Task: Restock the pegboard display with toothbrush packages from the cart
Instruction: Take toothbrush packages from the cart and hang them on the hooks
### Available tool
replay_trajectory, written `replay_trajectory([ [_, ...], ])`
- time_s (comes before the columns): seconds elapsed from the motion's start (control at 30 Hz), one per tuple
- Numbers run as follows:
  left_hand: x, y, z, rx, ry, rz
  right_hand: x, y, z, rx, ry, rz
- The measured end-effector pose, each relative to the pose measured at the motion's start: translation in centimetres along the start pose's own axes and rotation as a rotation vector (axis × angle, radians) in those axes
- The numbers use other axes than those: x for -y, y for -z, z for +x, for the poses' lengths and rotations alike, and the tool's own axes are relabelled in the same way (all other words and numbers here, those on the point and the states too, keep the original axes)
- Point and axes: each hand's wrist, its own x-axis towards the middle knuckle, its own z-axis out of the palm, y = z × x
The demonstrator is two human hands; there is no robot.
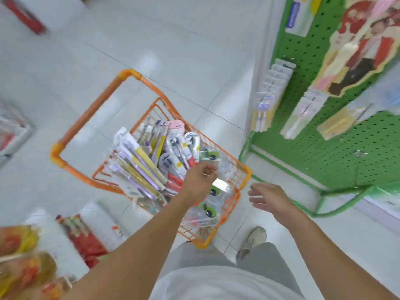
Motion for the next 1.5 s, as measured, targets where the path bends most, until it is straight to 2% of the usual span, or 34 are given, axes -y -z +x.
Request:
replay_trajectory([
  [0.1,4.3,5.9,-0.4,-0.243,0.015,0.087,0.5,-8.5,-1.2,0.256,0.162,-0.444],
  [0.17,6.5,9.8,-1.0,-0.526,-0.009,0.068,1.7,-13.5,-1.5,0.273,0.398,-0.674],
  [0.27,8.8,14.7,-2.0,-0.915,-0.091,-0.003,4.4,-19.9,-2.3,0.224,0.619,-0.705],
  [0.33,10.1,17.3,-2.7,-1.029,-0.065,-0.095,6.3,-23.9,-2.7,0.184,0.686,-0.709],
  [0.4,11.8,19.2,-2.8,-0.996,0.08,-0.243,7.7,-27.5,-2.5,0.184,0.71,-0.749],
  [0.43,12.8,20.1,-2.6,-0.907,0.193,-0.324,8.2,-29.2,-2.2,0.187,0.711,-0.754],
  [0.53,14.8,21.7,-2.1,-0.484,0.457,-0.715,8.5,-33.4,-2.0,0.204,0.68,-0.83],
  [0.6,15.5,22.0,-1.5,-0.384,0.5,-0.849,8.0,-35.8,-2.0,0.252,0.604,-1.029],
  [0.73,16.6,22.3,-0.6,-0.395,0.466,-0.994,6.4,-38.4,-2.3,0.255,0.59,-1.45],
  [0.93,18.2,23.4,0.0,-0.476,0.472,-0.862,7.5,-40.1,-4.5,0.189,0.728,-1.793],
  [1.1,17.8,25.1,1.4,-0.414,0.478,-0.922,11.6,-42.6,-7.4,0.233,0.809,-1.866],
  [1.23,18.3,26.1,2.3,-0.339,0.562,-1.079,14.1,-43.7,-8.0,0.219,0.791,-1.933],
  [1.33,18.4,26.0,2.4,-0.321,0.574,-1.09,15.3,-43.7,-7.9,0.19,0.785,-1.961],
  [1.5,18.4,25.0,2.0,-0.449,0.543,-1.149,15.7,-40.3,-5.4,0.254,0.705,-1.851],
])
